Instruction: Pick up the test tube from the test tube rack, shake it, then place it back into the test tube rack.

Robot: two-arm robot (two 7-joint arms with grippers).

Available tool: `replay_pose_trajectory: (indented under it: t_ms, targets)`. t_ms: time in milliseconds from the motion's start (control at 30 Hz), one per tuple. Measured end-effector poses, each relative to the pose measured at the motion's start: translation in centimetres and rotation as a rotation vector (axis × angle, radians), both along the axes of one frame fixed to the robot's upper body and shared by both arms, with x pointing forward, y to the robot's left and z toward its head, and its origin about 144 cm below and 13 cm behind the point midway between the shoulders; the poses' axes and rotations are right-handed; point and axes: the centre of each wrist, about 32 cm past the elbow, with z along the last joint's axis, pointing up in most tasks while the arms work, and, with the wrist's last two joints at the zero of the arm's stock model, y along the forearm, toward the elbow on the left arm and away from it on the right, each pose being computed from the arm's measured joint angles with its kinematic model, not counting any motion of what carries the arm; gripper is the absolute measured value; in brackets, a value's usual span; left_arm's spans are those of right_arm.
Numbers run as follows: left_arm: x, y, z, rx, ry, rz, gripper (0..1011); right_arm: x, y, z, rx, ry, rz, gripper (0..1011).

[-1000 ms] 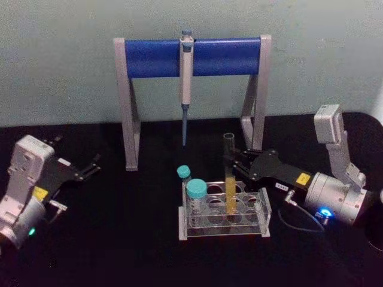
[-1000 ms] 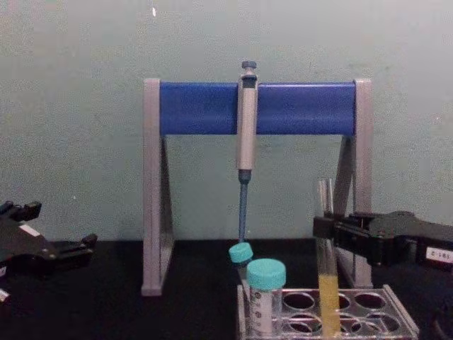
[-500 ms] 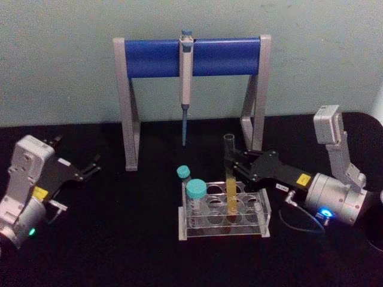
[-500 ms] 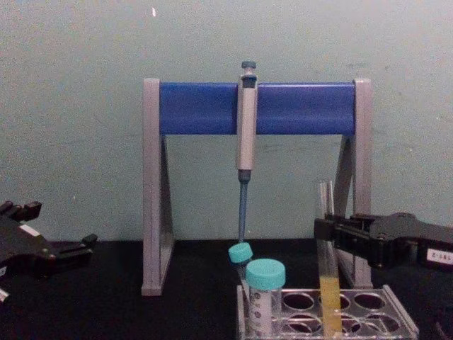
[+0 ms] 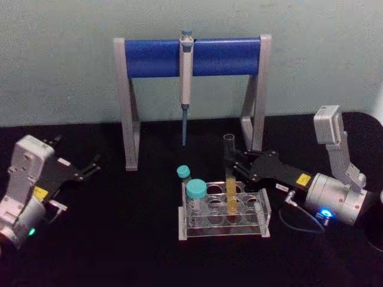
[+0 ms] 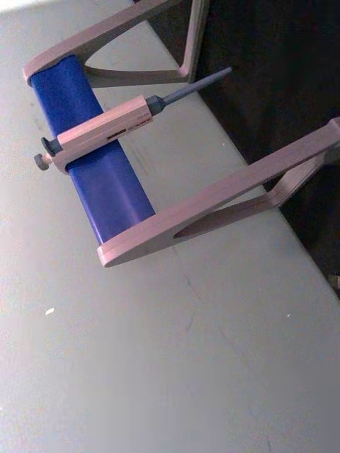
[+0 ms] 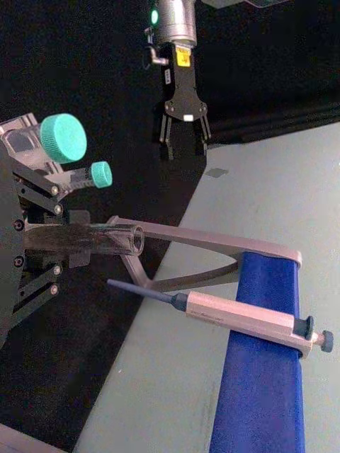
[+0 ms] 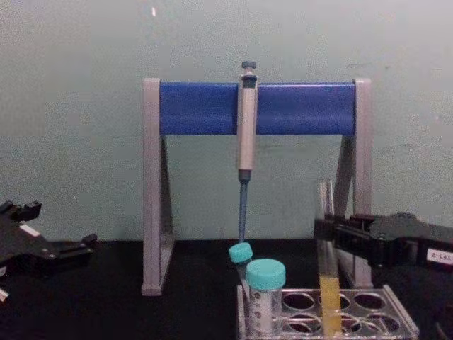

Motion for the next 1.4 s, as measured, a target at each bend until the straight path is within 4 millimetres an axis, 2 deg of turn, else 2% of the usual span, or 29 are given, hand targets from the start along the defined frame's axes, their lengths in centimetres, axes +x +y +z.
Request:
replay_pose_trajectory:
  t_ms: [67, 233, 267, 433, 500, 600, 633, 667, 733, 833, 933, 1233, 1400]
  targets:
    - [0.0, 0.0, 0.0, 0.000, 0.000, 0.000, 1001, 0.0, 0.0, 0.0, 0.000, 0.000, 0.000, 238]
    - [0.0, 0.0, 0.0, 0.000, 0.000, 0.000, 1001, 0.0, 0.0, 0.0, 0.000, 0.000, 0.000, 339]
    - [0.0, 0.0, 0.0, 0.000, 0.000, 0.000, 1001, 0.0, 0.0, 0.0, 0.000, 0.000, 0.000, 397]
    - [0.0, 0.0, 0.0, 0.000, 0.000, 0.000, 1001, 0.0, 0.0, 0.0, 0.000, 0.000, 0.000, 539]
    - [0.0, 0.0, 0.0, 0.000, 0.000, 0.000, 1001, 0.0, 0.0, 0.0, 0.000, -0.001, 0.000, 642]
    - [0.0, 0.0, 0.0, 0.000, 0.000, 0.000, 1001, 0.0, 0.0, 0.0, 0.000, -0.001, 0.000, 702]
    - [0.0, 0.0, 0.0, 0.000, 0.000, 0.000, 1001, 0.0, 0.0, 0.0, 0.000, -0.001, 0.000, 760]
    - [0.0, 0.0, 0.0, 0.000, 0.000, 0.000, 1001, 0.0, 0.0, 0.0, 0.000, -0.001, 0.000, 769]
    - [0.0, 0.0, 0.0, 0.000, 0.000, 0.000, 1001, 0.0, 0.0, 0.0, 0.000, -0.001, 0.000, 850]
    - [0.0, 0.0, 0.0, 0.000, 0.000, 0.000, 1001, 0.0, 0.0, 0.0, 0.000, 0.000, 0.000, 898]
    - [0.0, 0.0, 0.0, 0.000, 0.000, 0.000, 1001, 0.0, 0.0, 0.0, 0.000, 0.000, 0.000, 996]
    - [0.0, 0.0, 0.0, 0.000, 0.000, 0.000, 1001, -0.2, 0.0, 0.2, 0.000, -0.017, -0.006, 1000]
    - [0.0, 0.0, 0.0, 0.000, 0.000, 0.000, 1001, -0.8, -0.1, 1.2, 0.023, -0.079, -0.040, 1000]
